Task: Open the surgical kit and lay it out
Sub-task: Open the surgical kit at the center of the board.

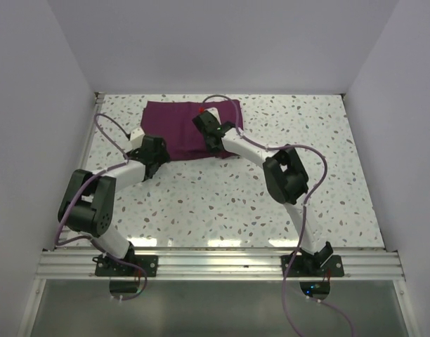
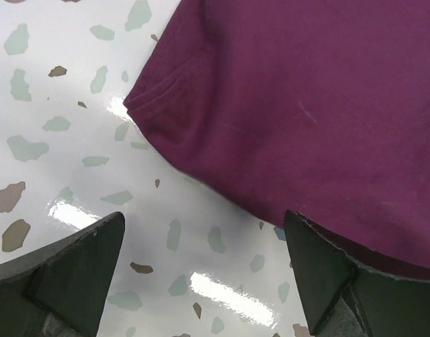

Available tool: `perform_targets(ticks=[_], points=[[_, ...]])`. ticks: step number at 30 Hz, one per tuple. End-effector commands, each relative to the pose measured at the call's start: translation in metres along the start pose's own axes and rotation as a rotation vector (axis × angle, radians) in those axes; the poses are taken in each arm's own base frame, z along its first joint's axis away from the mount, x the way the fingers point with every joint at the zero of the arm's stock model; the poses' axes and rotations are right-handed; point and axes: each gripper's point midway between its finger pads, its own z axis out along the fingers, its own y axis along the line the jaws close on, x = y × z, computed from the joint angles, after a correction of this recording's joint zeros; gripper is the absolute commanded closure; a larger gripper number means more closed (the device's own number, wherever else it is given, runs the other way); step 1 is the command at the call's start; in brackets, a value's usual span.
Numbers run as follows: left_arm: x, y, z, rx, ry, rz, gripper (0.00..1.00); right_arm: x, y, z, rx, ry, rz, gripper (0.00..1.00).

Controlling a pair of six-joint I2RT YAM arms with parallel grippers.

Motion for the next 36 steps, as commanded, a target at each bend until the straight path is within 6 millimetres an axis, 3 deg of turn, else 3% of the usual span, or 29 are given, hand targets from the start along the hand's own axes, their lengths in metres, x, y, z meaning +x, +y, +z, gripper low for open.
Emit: perform_targets(ticks=[1, 3, 5, 10, 13, 18, 21, 23, 24, 25, 26, 27, 30, 32, 36], points=[[-0.007, -0.007, 0.006, 0.027, -0.022, -0.005, 0.01, -0.032, -0.004, -0.022, -0.001, -0.065, 0.026, 1.00], [-0.007, -0.008, 0.006, 0.029, -0.020, -0.003, 0.00, -0.050, -0.011, -0.036, 0.017, -0.112, 0.040, 1.00], [-0.007, -0.008, 0.007, 0.028, -0.019, 0.001, 0.01, -0.065, -0.031, -0.046, 0.103, -0.164, 0.055, 1.00], [-0.006, -0.009, 0.009, 0.028, -0.011, 0.011, 0.00, -0.087, -0.104, -0.063, 0.334, -0.236, 0.137, 1.00], [-0.005, -0.010, 0.011, 0.027, -0.008, 0.014, 0.00, -0.076, -0.154, -0.055, 0.390, -0.186, 0.262, 1.00], [-0.002, -0.011, 0.014, 0.027, 0.004, 0.025, 0.01, -0.036, -0.227, -0.028, 0.496, -0.095, 0.393, 1.00], [0.001, -0.014, 0.017, 0.033, 0.015, 0.031, 0.01, -0.009, -0.256, -0.008, 0.551, -0.011, 0.441, 1.00], [0.001, -0.015, 0.018, 0.035, 0.019, 0.036, 0.01, 0.010, -0.262, 0.007, 0.545, 0.055, 0.462, 1.00], [0.001, -0.017, 0.018, 0.039, 0.019, 0.036, 0.01, 0.021, -0.269, 0.013, 0.541, 0.090, 0.490, 0.94], [0.002, -0.016, 0.019, 0.036, 0.023, 0.040, 0.01, 0.028, -0.262, 0.020, 0.487, 0.122, 0.513, 0.77], [0.001, -0.017, 0.020, 0.038, 0.023, 0.040, 0.01, 0.041, -0.260, 0.026, 0.471, 0.157, 0.517, 0.29], [0.002, -0.018, 0.020, 0.040, 0.026, 0.042, 0.01, 0.045, -0.256, 0.031, 0.456, 0.160, 0.525, 0.02], [0.003, -0.020, 0.022, 0.045, 0.035, 0.050, 0.01, 0.058, -0.251, 0.036, 0.441, 0.199, 0.527, 0.02], [0.003, -0.020, 0.023, 0.044, 0.036, 0.055, 0.01, 0.055, -0.252, 0.031, 0.447, 0.193, 0.527, 0.02], [-0.003, -0.022, 0.023, 0.040, 0.018, 0.061, 0.01, 0.028, -0.259, 0.007, 0.430, 0.110, 0.543, 0.01]])
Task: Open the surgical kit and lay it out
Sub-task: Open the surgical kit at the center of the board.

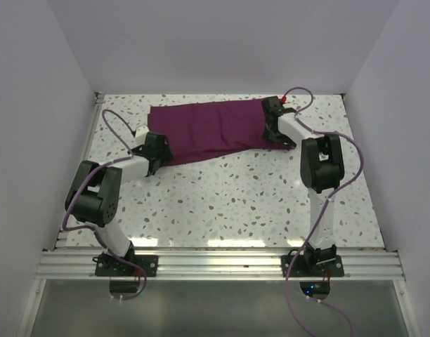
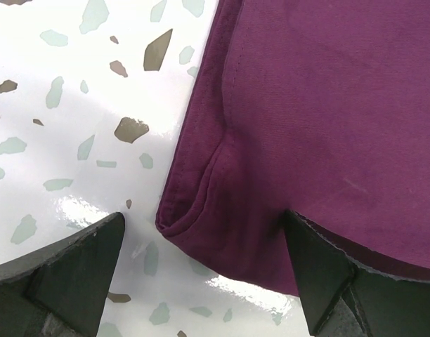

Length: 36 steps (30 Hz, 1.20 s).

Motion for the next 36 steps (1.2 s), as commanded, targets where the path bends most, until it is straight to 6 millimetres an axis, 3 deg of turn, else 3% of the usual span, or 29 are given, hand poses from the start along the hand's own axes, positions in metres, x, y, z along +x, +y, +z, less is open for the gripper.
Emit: perform_targets(ticks=[1, 2, 3, 4, 8, 10, 12, 13, 15, 16, 17, 21, 23, 24, 25, 27, 32, 33, 34, 35, 36], points=[[-0.016, -0.011, 0.004, 0.023, -0.030, -0.006, 0.01, -0.020, -0.001, -0.034, -0.067, -0.040, 0.041, 0.02], [-0.018, -0.012, 0.004, 0.020, -0.031, -0.015, 0.01, -0.025, -0.001, -0.039, -0.074, -0.051, 0.049, 0.02], [-0.005, -0.004, 0.007, -0.022, 0.018, -0.017, 0.01, -0.029, -0.002, -0.043, -0.081, -0.063, 0.050, 0.01], [-0.011, -0.009, 0.007, -0.023, 0.016, -0.033, 0.01, -0.036, -0.003, -0.051, -0.093, -0.076, 0.059, 0.02], [0.004, -0.019, 0.014, 0.008, 0.086, -0.048, 0.02, -0.041, -0.007, -0.064, -0.122, -0.093, 0.068, 0.02], [0.006, -0.022, 0.019, 0.019, 0.087, -0.052, 0.06, -0.043, -0.011, -0.072, -0.139, -0.111, 0.075, 0.02], [0.011, -0.023, 0.025, 0.018, 0.109, -0.054, 0.17, -0.046, -0.013, -0.078, -0.150, -0.126, 0.080, 0.02], [0.012, -0.022, 0.027, 0.017, 0.112, -0.053, 0.24, -0.044, -0.015, -0.079, -0.151, -0.124, 0.077, 0.02], [0.017, -0.024, 0.031, 0.027, 0.132, -0.055, 0.58, -0.050, -0.018, -0.087, -0.159, -0.142, 0.085, 0.02], [0.019, -0.023, 0.034, 0.027, 0.139, -0.060, 0.92, -0.051, -0.019, -0.090, -0.163, -0.146, 0.086, 0.02], [0.020, -0.023, 0.034, 0.030, 0.144, -0.062, 1.00, -0.055, -0.022, -0.095, -0.171, -0.160, 0.093, 0.02], [0.007, -0.013, 0.032, -0.009, 0.107, -0.063, 1.00, -0.063, -0.019, -0.096, -0.182, -0.187, 0.089, 0.02], [-0.005, 0.000, 0.033, -0.046, 0.086, -0.076, 1.00, -0.073, -0.011, -0.096, -0.210, -0.190, 0.082, 0.02], [-0.011, 0.003, 0.032, -0.046, 0.079, -0.084, 1.00, -0.069, -0.005, -0.086, -0.207, -0.168, 0.071, 0.02], [-0.018, 0.011, 0.034, -0.054, 0.076, -0.108, 1.00, -0.081, 0.001, -0.088, -0.227, -0.179, 0.081, 0.02], [-0.021, 0.016, 0.037, -0.045, 0.088, -0.129, 1.00, -0.086, 0.011, -0.082, -0.267, -0.162, 0.086, 0.01], [-0.025, 0.025, 0.054, -0.053, 0.117, -0.162, 1.00, -0.095, 0.043, -0.040, -0.282, -0.121, 0.054, 0.02], [-0.028, 0.023, 0.056, -0.050, 0.113, -0.161, 1.00, -0.106, 0.051, -0.042, -0.311, -0.134, 0.061, 0.02], [-0.032, 0.022, 0.057, -0.044, 0.110, -0.160, 1.00, -0.096, 0.058, -0.020, -0.297, -0.102, 0.049, 0.03], [-0.038, 0.017, 0.059, -0.025, 0.106, -0.148, 0.97, -0.096, 0.062, -0.013, -0.300, -0.098, 0.046, 0.04], [-0.040, 0.016, 0.060, -0.020, 0.104, -0.143, 0.85, -0.108, 0.067, -0.013, -0.317, -0.120, 0.056, 0.05]])
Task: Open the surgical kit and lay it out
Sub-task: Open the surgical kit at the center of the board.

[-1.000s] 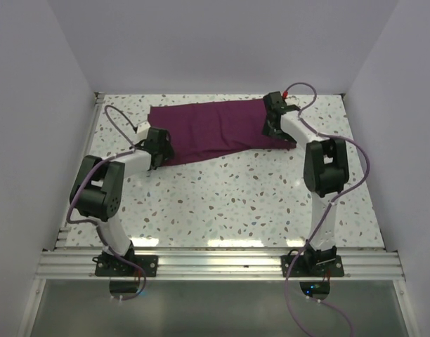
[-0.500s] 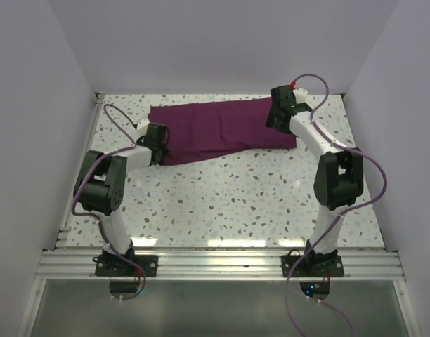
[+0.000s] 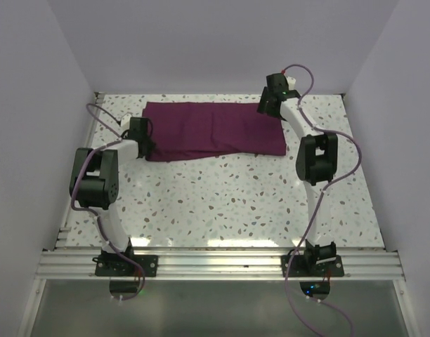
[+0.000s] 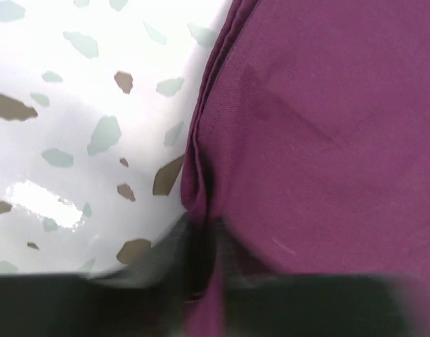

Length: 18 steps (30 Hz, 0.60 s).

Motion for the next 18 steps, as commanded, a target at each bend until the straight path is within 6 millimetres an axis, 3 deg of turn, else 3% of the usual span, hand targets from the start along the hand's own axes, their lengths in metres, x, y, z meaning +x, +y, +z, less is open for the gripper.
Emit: perform_targets(ticks=[1, 4, 5, 7, 10, 18], points=[[0.003, 0.012, 0.011, -0.046, 0.042, 0.036, 0.62, 0.010, 0.010, 0.033, -0.037, 0.044, -0.027, 0.07], [0.003, 0.012, 0.016, -0.051, 0.034, 0.042, 0.41, -0.005, 0.015, 0.050, -0.049, 0.004, -0.014, 0.10], [0.006, 0.015, 0.018, -0.066, 0.045, 0.045, 0.41, 0.003, 0.013, 0.064, -0.034, 0.015, -0.022, 0.11], [0.005, 0.015, 0.018, -0.068, 0.040, 0.045, 0.40, -0.009, 0.005, 0.073, -0.018, -0.014, 0.004, 0.12], [0.004, 0.015, 0.016, -0.057, 0.029, 0.040, 0.40, -0.007, -0.003, 0.090, -0.027, -0.010, 0.052, 0.15], [0.004, 0.013, 0.015, -0.047, 0.022, 0.038, 0.40, -0.013, -0.003, 0.110, -0.032, -0.051, 0.087, 0.15]])
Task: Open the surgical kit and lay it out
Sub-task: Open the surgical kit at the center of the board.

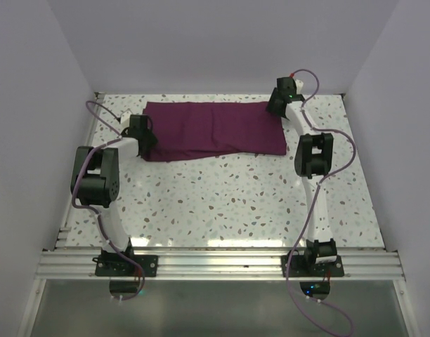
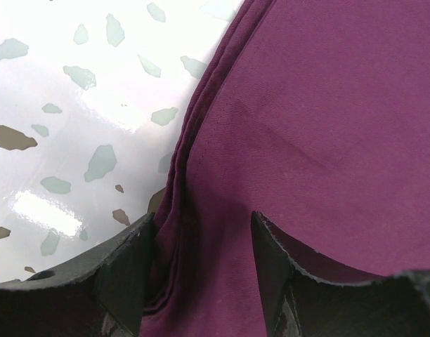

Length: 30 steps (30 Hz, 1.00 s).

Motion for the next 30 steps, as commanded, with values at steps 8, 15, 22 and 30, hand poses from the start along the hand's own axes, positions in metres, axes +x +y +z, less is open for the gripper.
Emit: perform_targets(ticks=[8, 15, 22, 30], points=[[0.018, 0.017, 0.004, -0.035, 0.045, 0.027, 0.41, -0.008, 0.027, 0.030, -0.107, -0.055, 0.059, 0.37], [0.018, 0.016, 0.005, -0.032, 0.046, 0.030, 0.41, 0.004, 0.035, 0.033, -0.137, -0.025, 0.053, 0.76], [0.018, 0.016, 0.005, -0.031, 0.042, 0.033, 0.41, 0.001, 0.039, 0.027, -0.115, -0.050, 0.032, 0.94], [0.018, 0.016, 0.005, -0.039, 0.036, 0.036, 0.41, -0.032, 0.029, -0.006, -0.039, -0.151, 0.032, 0.99]])
